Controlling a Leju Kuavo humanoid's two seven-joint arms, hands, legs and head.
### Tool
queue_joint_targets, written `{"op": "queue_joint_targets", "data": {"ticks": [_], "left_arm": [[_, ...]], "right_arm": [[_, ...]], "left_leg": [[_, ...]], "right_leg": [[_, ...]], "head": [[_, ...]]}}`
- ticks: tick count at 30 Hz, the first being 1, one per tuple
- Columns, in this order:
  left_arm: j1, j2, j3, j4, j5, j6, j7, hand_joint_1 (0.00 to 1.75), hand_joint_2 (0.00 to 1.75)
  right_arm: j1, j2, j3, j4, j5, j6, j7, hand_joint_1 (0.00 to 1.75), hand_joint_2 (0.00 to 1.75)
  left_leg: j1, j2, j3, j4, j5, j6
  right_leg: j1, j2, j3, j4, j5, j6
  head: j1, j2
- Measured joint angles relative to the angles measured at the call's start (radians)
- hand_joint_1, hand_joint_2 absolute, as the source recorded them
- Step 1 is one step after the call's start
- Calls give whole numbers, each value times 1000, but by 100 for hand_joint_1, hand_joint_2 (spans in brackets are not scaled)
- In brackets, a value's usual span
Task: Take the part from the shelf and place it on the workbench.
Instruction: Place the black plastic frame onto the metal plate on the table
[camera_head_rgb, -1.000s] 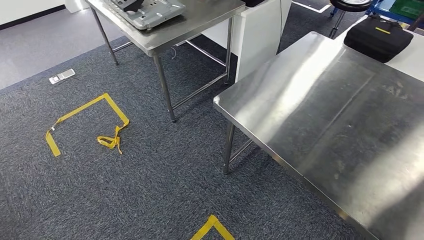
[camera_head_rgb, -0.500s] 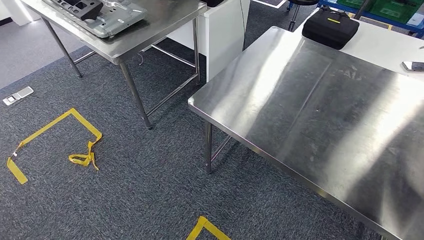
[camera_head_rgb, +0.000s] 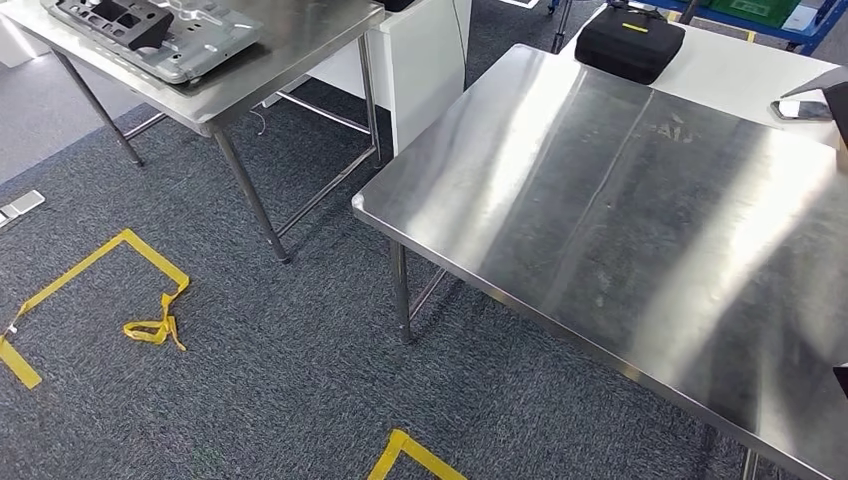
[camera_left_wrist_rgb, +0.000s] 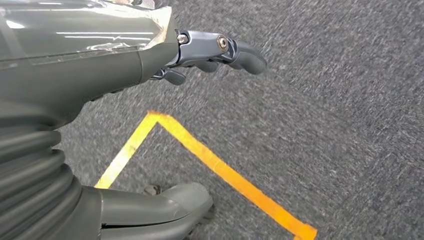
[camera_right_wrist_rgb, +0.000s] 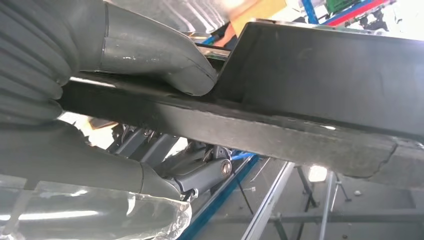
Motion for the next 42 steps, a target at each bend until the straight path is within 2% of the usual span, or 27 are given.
{"op": "queue_joint_targets", "data": {"ticks": [1,7,12,14,15,16,18,19,20,21,22,23,24,25,26,28,30,32,33,34,35,36,37,39,40,41,42], "left_arm": [[0,0,0,0,0,0,0,0,175],[0,0,0,0,2,4,0,0,175],[1,3,0,2,10,6,-2,0,175],[1,3,0,3,13,6,-2,0,175],[1,3,0,4,14,6,-3,0,175],[2,2,0,4,14,6,-3,0,175],[3,2,0,5,16,6,-3,0,175],[4,2,0,6,16,6,-3,0,175],[5,1,0,7,16,6,-3,0,175],[6,0,0,8,16,6,-3,0,175],[7,0,0,9,16,6,-3,0,175],[7,0,0,10,16,6,-3,0,175],[7,1,0,10,16,6,-4,0,175],[7,3,1,11,16,6,-4,0,175],[7,4,1,11,16,6,-4,0,175],[8,4,0,12,16,7,-6,0,175],[7,3,0,12,16,7,-8,0,175],[7,3,0,12,16,7,-11,0,175],[8,3,0,13,16,7,-11,0,175],[10,2,0,13,16,7,-12,0,175],[12,2,0,13,16,7,-12,0,175],[14,2,0,13,16,7,-12,0,175],[14,2,0,13,16,7,-12,0,175],[15,2,1,14,16,7,-14,0,175],[15,3,1,14,17,8,-15,0,175],[15,4,1,14,18,8,-16,0,175],[15,4,1,14,19,9,-17,0,175]], "right_arm": [[-2,-4,4,3,0,0,1,175,175],[-19,-29,37,22,-16,-6,31,175,175],[-34,-53,76,41,-67,-16,48,175,175],[-40,-69,89,48,-78,-19,50,175,175],[-45,-76,95,52,-81,-20,50,175,175],[-50,-82,100,57,-83,-22,50,175,175],[-58,-88,110,66,-88,-25,50,175,175],[-60,-90,114,71,-89,-26,50,175,175],[-60,-91,119,76,-90,-27,51,175,175],[-61,-91,124,80,-91,-27,51,175,175],[-62,-93,128,84,-91,-27,51,175,175],[-65,-95,131,87,-91,-28,51,175,175],[-67,-96,133,90,-91,-29,51,175,175],[-69,-98,135,93,-91,-30,51,175,175],[-71,-99,137,95,-91,-32,52,175,175],[-70,-102,141,101,-91,-34,53,175,175],[-69,-107,143,103,-92,-34,53,175,175],[-70,-112,145,104,-93,-34,53,175,175],[-71,-113,146,105,-93,-34,53,175,175],[-70,-113,147,106,-94,-34,53,175,175],[-69,-113,147,107,-94,-34,53,175,175],[-69,-113,147,108,-94,-34,53,175,175],[-69,-115,147,109,-95,-34,53,175,175],[-68,-119,148,110,-97,-34,53,175,175],[-68,-121,148,111,-98,-34,53,175,175],[-68,-123,149,112,-99,-34,53,175,175],[-67,-126,150,113,-100,-34,53,175,175]], "left_leg": [[1,0,1,-2,2,2],[4,0,2,-8,5,-12],[-2,0,1,-6,6,-10],[2,5,8,-23,18,-6],[6,9,11,-32,24,-3],[10,16,13,-40,29,-2],[10,27,12,-42,31,-1],[11,34,11,-42,31,-2],[12,40,12,-41,29,-4],[14,47,12,-40,27,-7],[17,54,13,-37,24,-13],[19,62,14,-31,18,-21],[19,68,14,-23,11,-30],[18,74,14,-17,5,-38],[16,81,14,-13,0,-44],[17,93,17,-12,-5,-51],[23,68,9,13,-29,-57],[25,21,-42,123,-93,-59],[24,7,-80,197,-125,-57],[23,1,-115,260,-146,-53],[21,-1,-135,290,-144,-48],[19,-4,-136,278,-122,-40],[15,-12,-117,228,-84,-29],[8,-53,-58,92,-12,-4],[5,-67,-37,45,6,2],[1,-72,-27,22,12,5],[-2,-62,-24,17,10,3]], "right_leg": [[2,0,0,0,0,-1],[5,0,-1,0,0,-15],[0,1,0,-3,4,-9],[3,1,-5,1,3,-4],[4,1,-16,21,-8,-4],[5,0,-39,64,-28,-5],[3,0,-104,194,-79,-7],[1,0,-132,251,-96,-3],[-2,0,-145,273,-96,6],[-5,-2,-137,254,-81,18],[-10,-10,-109,195,-53,33],[-14,-30,-74,121,-26,47],[-14,-43,-43,59,-5,52],[-13,-52,-24,21,6,46],[-10,-52,-19,8,7,32],[-7,-27,-23,14,6,1],[-9,-8,-24,15,6,-16],[-7,11,-25,14,8,-28],[-4,22,-26,14,8,-32],[0,33,-26,15,8,-35],[4,46,-26,15,9,-37],[8,58,-26,15,9,-38],[11,72,-25,15,9,-38],[15,98,-24,15,10,-39],[16,109,-26,15,11,-39],[15,119,-28,15,13,-37],[16,129,-31,14,14,-34]], "head": [[-1,0],[-1,0],[-1,0],[0,0],[1,0],[3,0],[6,0],[6,0],[6,0],[6,0],[6,0],[7,0],[8,0],[8,0],[6,0],[2,0],[0,0],[-4,0],[-5,0],[-6,0],[-6,0],[-6,0],[-7,0],[-6,0],[-6,0],[-6,0],[-6,0]]}}
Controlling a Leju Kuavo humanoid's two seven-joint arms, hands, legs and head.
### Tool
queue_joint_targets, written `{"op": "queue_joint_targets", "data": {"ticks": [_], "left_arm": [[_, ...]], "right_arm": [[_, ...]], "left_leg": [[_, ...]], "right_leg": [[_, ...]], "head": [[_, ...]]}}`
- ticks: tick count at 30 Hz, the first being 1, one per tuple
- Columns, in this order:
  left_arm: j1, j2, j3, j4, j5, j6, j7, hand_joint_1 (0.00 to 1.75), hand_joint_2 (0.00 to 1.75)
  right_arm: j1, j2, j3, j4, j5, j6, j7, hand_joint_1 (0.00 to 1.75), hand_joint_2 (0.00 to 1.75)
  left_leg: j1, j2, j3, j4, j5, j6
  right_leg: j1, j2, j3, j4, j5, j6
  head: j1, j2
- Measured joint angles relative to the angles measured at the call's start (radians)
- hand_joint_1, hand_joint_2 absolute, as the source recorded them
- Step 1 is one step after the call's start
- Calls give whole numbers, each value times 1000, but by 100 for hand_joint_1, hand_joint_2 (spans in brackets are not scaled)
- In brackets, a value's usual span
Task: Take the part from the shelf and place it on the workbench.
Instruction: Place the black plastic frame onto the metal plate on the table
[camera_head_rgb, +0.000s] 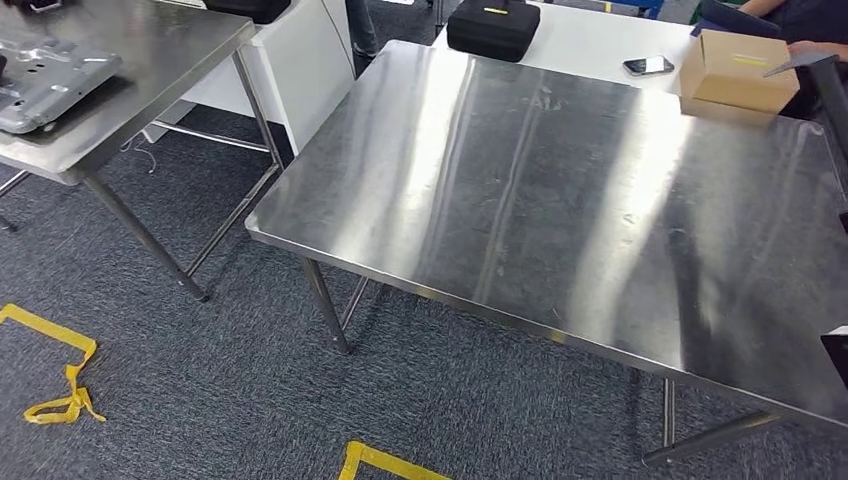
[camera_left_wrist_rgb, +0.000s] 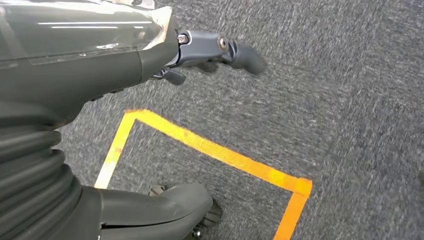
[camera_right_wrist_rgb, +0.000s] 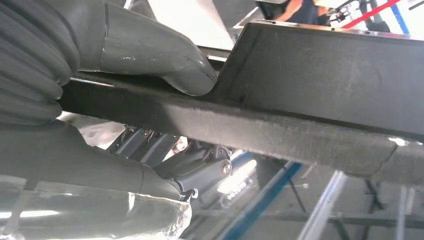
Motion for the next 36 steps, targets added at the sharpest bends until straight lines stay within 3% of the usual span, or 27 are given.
{"op": "queue_joint_targets", "data": {"ticks": [1,3,5,6,8,9,10,11,12,14,15,18,28,31,33,36], "left_arm": [[-1,-1,0,0,1,0,0,0,175],[-3,-3,0,0,2,0,-1,0,175],[-2,-4,0,0,2,1,-2,0,175],[-1,-4,0,0,3,1,-3,0,175],[2,-5,1,0,3,1,-3,0,175],[3,-6,1,0,4,1,-4,0,175],[3,-6,1,0,4,1,-4,0,175],[3,-7,1,0,4,0,-4,0,175],[2,-7,1,0,4,-1,-4,0,175],[1,-6,1,-1,4,-2,-5,0,175],[1,-5,1,-1,4,-3,-5,0,175],[2,-6,1,-1,4,-9,-6,0,175],[2,-4,1,-1,4,-21,-4,0,175],[3,-4,1,-1,4,-21,-3,0,175],[3,-5,1,-1,4,-21,-3,0,175],[4,-5,1,-1,4,-20,-3,0,175]], "right_arm": [[2,-4,1,1,0,0,0,175,175],[4,-14,2,3,1,0,0,175,175],[-2,-23,6,6,4,-1,-2,175,175],[-6,-24,8,8,6,-2,-2,175,175],[-8,-23,16,14,20,-6,0,175,175],[-9,-22,20,17,31,-11,3,175,175],[-11,-22,24,20,44,-17,7,175,175],[-15,-22,28,23,56,-23,10,175,175],[-19,-22,32,26,64,-28,14,175,175],[-26,-22,40,30,75,-35,18,175,175],[-28,-22,43,32,77,-37,19,175,175],[-33,-24,53,39,80,-38,21,175,175],[-68,-25,82,58,99,-37,27,175,175],[-75,-29,88,62,103,-38,29,175,175],[-80,-31,92,64,106,-38,30,175,175],[-84,-33,98,69,107,-38,31,175,175]], "left_leg": [[-1,13,2,-6,3,-1],[0,35,9,-23,13,2],[3,56,13,-35,21,5],[2,65,12,-35,21,6],[2,81,9,-35,21,6],[3,87,9,-34,20,5],[5,92,9,-32,19,2],[6,96,9,-29,17,-2],[5,99,8,-24,13,-8],[-1,103,7,-16,6,-16],[-3,104,6,-14,5,-11],[-3,103,5,-15,9,13],[-5,102,2,-18,6,4],[-4,97,10,-36,-1,6],[-1,96,26,-42,-1,10],[0,98,33,-42,-1,11]], "right_leg": [[-1,10,-4,-1,2,4],[2,-19,-21,22,-10,8],[6,-82,-67,116,-56,4],[5,-102,-97,183,-85,4],[-3,-117,-134,271,-114,14],[-8,-120,-126,264,-107,25],[-13,-124,-96,215,-87,39],[-18,-130,-51,138,-62,52],[-19,-135,-10,70,-43,58],[-21,-139,34,-7,-24,51],[-20,-137,36,-9,-23,43],[-19,-135,35,-10,-21,37],[-19,-136,37,-10,-18,37],[-20,-135,36,12,-7,53],[-20,-135,9,65,-31,54],[-20,-133,-89,239,-103,44]], "head": [[0,0],[1,0],[6,0],[8,0],[8,0],[8,0],[8,0],[8,0],[9,0],[9,0],[8,0],[6,0],[5,0],[5,0],[7,0],[8,0]]}}
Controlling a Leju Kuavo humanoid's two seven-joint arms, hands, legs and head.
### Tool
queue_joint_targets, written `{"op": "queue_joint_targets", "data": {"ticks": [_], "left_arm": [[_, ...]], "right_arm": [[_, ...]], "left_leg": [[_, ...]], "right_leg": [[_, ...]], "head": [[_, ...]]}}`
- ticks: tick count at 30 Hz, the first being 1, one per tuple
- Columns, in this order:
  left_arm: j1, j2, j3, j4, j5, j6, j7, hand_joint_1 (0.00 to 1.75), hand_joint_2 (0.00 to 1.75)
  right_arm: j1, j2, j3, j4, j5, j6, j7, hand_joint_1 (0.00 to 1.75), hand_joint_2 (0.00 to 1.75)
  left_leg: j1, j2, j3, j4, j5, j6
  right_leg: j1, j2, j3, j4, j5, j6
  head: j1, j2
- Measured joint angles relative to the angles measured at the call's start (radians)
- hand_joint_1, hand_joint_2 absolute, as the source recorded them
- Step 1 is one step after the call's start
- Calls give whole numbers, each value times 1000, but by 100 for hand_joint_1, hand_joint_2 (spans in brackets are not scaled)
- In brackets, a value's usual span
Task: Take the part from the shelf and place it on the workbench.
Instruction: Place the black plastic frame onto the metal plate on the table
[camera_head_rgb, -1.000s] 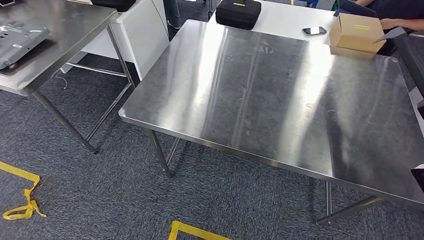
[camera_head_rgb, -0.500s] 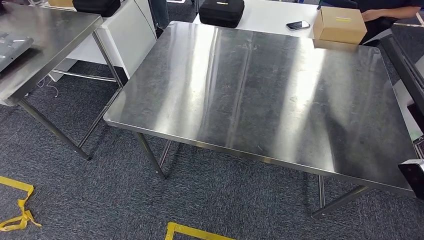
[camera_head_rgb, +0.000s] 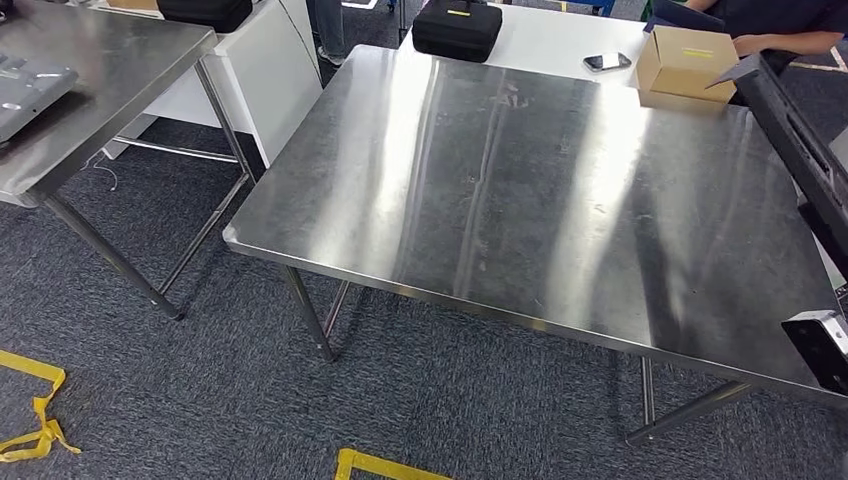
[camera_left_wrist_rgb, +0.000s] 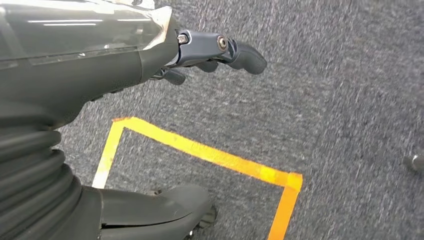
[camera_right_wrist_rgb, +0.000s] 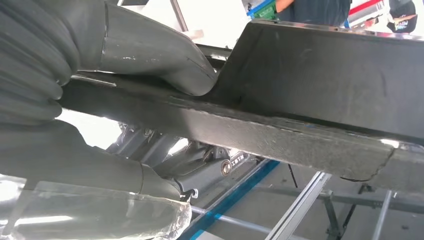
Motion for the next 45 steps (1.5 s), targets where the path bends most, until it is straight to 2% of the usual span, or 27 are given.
{"op": "queue_joint_targets", "data": {"ticks": [1,2,3,4,5,6,7,9,10,11,12,15,16,17,18,20,21,22,26,32,38,45], "left_arm": [[1,-1,0,0,0,0,0,0,175],[2,-2,0,0,-1,0,1,0,175],[3,-3,0,0,-2,0,2,0,175],[4,-4,0,0,-3,0,3,0,175],[3,-4,0,0,-4,0,4,0,175],[3,-4,0,0,-5,0,4,0,175],[3,-4,0,0,-6,0,5,0,175],[3,-3,0,0,-8,0,5,0,175],[2,-4,0,0,-9,-1,6,0,175],[1,-4,0,0,-9,-1,6,0,175],[0,-4,0,0,-10,-1,6,0,175],[2,-4,-1,0,-10,-1,7,0,175],[4,-4,-1,0,-10,-1,7,0,175],[4,-4,-1,0,-10,-1,7,0,175],[4,-4,-1,0,-10,-1,7,0,175],[4,-2,-1,0,-10,-1,8,0,175],[3,-1,-1,0,-10,-1,8,0,175],[2,0,-1,-1,-11,-1,8,0,175],[2,-1,-1,-2,-12,0,12,0,175],[1,-3,-1,-2,-14,0,17,0,175],[1,-7,-1,-2,-15,0,17,0,175],[1,-7,-1,-2,-24,-4,17,0,175]], "right_arm": [[0,0,1,2,0,0,1,175,175],[1,0,2,4,0,0,1,175,175],[1,0,3,6,1,0,2,175,175],[1,-1,3,7,1,-1,3,175,175],[2,0,3,7,1,-2,4,175,175],[2,0,3,8,1,-2,5,175,175],[5,1,3,8,1,-3,5,175,175],[12,0,2,8,2,-4,6,175,175],[16,-1,0,8,2,-5,7,175,175],[17,-2,-1,7,2,-5,7,175,175],[17,-3,-2,5,2,-5,8,175,175],[18,-5,-3,4,2,-6,8,175,175],[18,-4,-3,4,2,-6,8,175,175],[18,-4,-3,4,2,-6,8,175,175],[18,-3,-3,4,2,-6,8,175,175],[18,-2,-3,3,3,-6,8,175,175],[18,-1,-3,3,4,-6,8,175,175],[18,0,-3,3,7,-7,9,175,175],[25,4,-4,0,25,-11,14,175,175],[24,6,-7,-8,31,-11,16,175,175],[24,6,-15,-12,33,-11,17,175,175],[13,-12,-17,-14,69,13,25,175,175]], "left_leg": [[1,0,3,1,-2,-2],[2,-1,9,1,-5,-5],[5,-1,17,2,-10,-10],[9,-1,26,3,-17,-16],[11,-1,35,5,-24,-24],[11,0,39,7,-31,-32],[10,1,42,9,-37,-40],[8,4,43,14,-44,-53],[9,1,37,28,-43,-57],[11,-6,19,57,-42,-61],[13,-14,-12,104,-50,-65],[14,-31,-138,287,-118,-71],[14,-32,-168,314,-128,-70],[13,-32,-183,308,-114,-65],[12,-33,-178,268,-78,-59],[6,-39,-136,137,10,-38],[2,-41,-117,84,33,-30],[-2,-43,-104,53,44,-23],[-13,-43,-93,37,58,-40],[-20,-45,-93,38,54,-28],[-20,-46,-93,38,52,-22],[-21,-46,-94,38,53,-20]], "right_leg": [[0,0,-23,30,-7,4],[-2,0,-27,22,4,13],[-4,-1,-11,-28,33,26],[-8,-4,17,-103,71,40],[-8,-9,41,-169,95,45],[-6,-15,60,-217,108,38],[-3,-19,69,-238,112,24],[2,-18,75,-236,106,-11],[0,-14,79,-236,110,-20],[-2,-10,82,-237,108,-27],[-4,-6,86,-237,105,-33],[1,3,97,-238,92,-53],[4,7,103,-238,88,-59],[8,10,109,-238,84,-63],[12,14,115,-239,80,-65],[16,21,127,-239,73,-66],[19,24,129,-240,70,-65],[20,26,129,-241,68,-62],[25,27,124,-235,59,-55],[21,24,128,-244,59,-49],[20,24,128,-249,60,-45],[20,24,133,-250,62,-42]], "head": [[0,0],[0,0],[0,0],[1,0],[2,0],[3,0],[3,0],[-1,0],[-3,0],[-5,0],[-6,0],[-10,0],[-10,0],[-10,0],[-10,0],[-9,0],[-8,0],[-8,0],[-8,0],[-8,0],[-8,0],[-8,0]]}}
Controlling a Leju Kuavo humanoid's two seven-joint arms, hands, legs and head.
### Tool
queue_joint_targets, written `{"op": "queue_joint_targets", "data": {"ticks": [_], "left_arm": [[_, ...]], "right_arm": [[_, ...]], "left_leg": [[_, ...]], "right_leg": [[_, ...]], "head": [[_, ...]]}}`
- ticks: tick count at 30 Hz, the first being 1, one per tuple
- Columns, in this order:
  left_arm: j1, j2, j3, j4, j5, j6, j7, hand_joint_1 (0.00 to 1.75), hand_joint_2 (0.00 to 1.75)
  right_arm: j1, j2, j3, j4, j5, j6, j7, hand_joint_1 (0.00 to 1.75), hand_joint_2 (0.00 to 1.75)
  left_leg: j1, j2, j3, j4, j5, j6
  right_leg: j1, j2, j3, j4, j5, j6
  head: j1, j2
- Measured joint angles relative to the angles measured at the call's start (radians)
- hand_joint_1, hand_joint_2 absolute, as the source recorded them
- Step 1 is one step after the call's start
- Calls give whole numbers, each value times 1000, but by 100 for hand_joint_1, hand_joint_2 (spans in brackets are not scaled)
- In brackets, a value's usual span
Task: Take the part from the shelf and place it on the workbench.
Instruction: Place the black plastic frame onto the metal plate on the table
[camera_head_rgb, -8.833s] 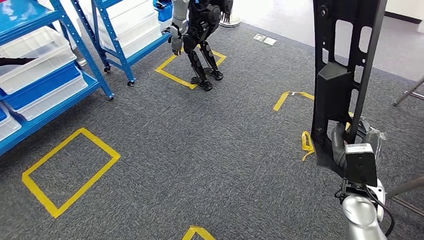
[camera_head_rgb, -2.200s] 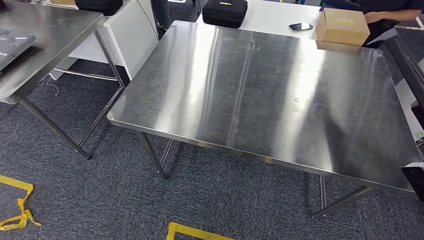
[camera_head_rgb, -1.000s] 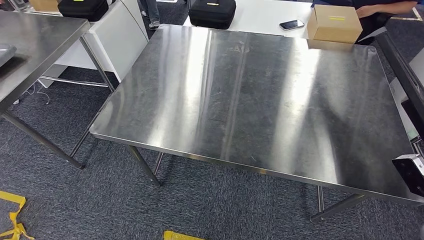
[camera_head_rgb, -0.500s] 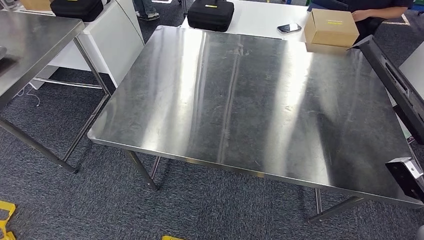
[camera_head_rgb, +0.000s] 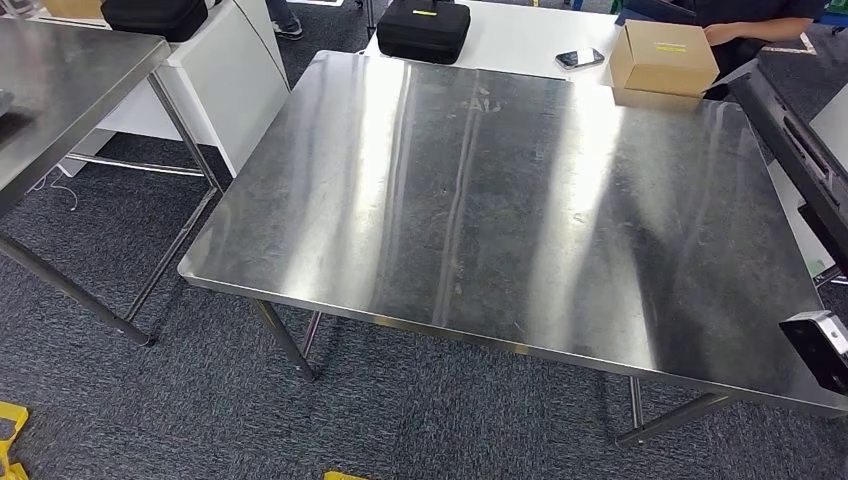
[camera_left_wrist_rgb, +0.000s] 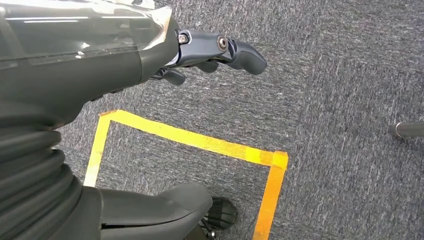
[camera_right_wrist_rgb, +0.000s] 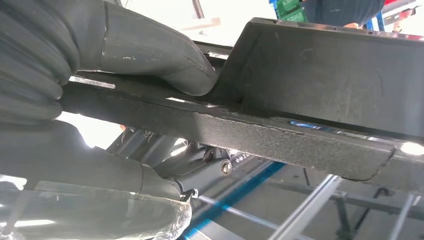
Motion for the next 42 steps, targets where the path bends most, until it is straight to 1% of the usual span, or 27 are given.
{"op": "queue_joint_targets", "data": {"ticks": [3,6,8,10,14,16,19,22,24,26,28,31,36,38,42], "left_arm": [[-3,0,0,0,-10,-7,0,0,175],[-11,1,-1,0,-21,-16,2,0,175],[-17,1,-2,-1,-23,-18,3,0,175],[-19,1,-2,-1,-25,-18,3,0,175],[-19,1,-3,-1,-29,-20,4,0,175],[-20,1,-8,-1,-38,-27,8,0,175],[-30,1,-25,-1,-57,-41,25,0,175],[-43,0,-42,-2,-73,-50,38,0,175],[-52,0,-56,-2,-85,-55,44,0,175],[-61,0,-71,-4,-101,-60,54,0,175],[-70,0,-88,-7,-116,-64,66,0,175],[-76,1,-111,-12,-132,-65,81,0,175],[-94,0,-149,-21,-161,-61,115,0,175],[-101,-1,-164,-25,-169,-65,123,0,175],[-111,-1,-183,-31,-177,-70,135,0,175]], "right_arm": [[-67,-40,18,12,70,71,22,175,175],[-202,-98,70,64,125,154,33,175,175],[-281,-130,110,103,143,182,36,175,175],[-328,-149,137,128,149,186,37,175,175],[-375,-170,174,163,156,189,41,175,175],[-406,-175,196,181,177,209,42,175,175],[-489,-176,264,242,233,247,35,175,175],[-556,-168,338,295,265,255,12,175,175],[-590,-153,395,331,288,249,-4,175,175],[-602,-129,461,362,319,239,-8,175,175],[-592,-99,522,383,349,230,-3,175,175],[-561,-44,578,400,393,229,10,175,175],[-498,97,657,409,501,303,11,175,175],[-481,156,696,412,523,333,1,175,175],[-476,252,759,427,541,365,-17,175,175]], "left_leg": [[0,2,0,0,0,0],[0,4,0,0,2,2],[1,2,1,0,3,4],[1,-2,0,0,4,4],[1,-4,-1,0,5,5],[1,-3,-2,0,4,5],[0,0,-2,0,4,5],[1,0,-2,0,5,5],[1,-1,-2,0,5,6],[2,-1,-1,0,6,6],[2,-2,-1,0,6,6],[2,-2,-1,0,6,6],[4,-1,-1,0,5,4],[4,-1,-1,0,5,4],[6,0,-1,0,5,4]], "right_leg": [[0,1,0,0,1,1],[0,2,-1,0,2,2],[0,0,-3,0,2,2],[0,-4,-3,0,2,3],[1,-6,0,0,2,3],[1,-5,0,1,2,3],[1,-3,-1,1,2,3],[1,-3,-1,1,2,3],[1,-3,0,1,2,3],[2,-3,0,1,2,3],[2,-4,1,1,2,3],[3,-4,0,1,2,3],[4,-4,0,1,2,2],[4,-4,-1,1,2,2],[5,-3,-1,1,1,2]], "head": [[-1,0],[0,0],[0,0],[0,0],[0,0],[0,0],[0,0],[0,0],[0,0],[0,0],[0,0],[0,0],[0,0],[0,0],[0,0]]}}
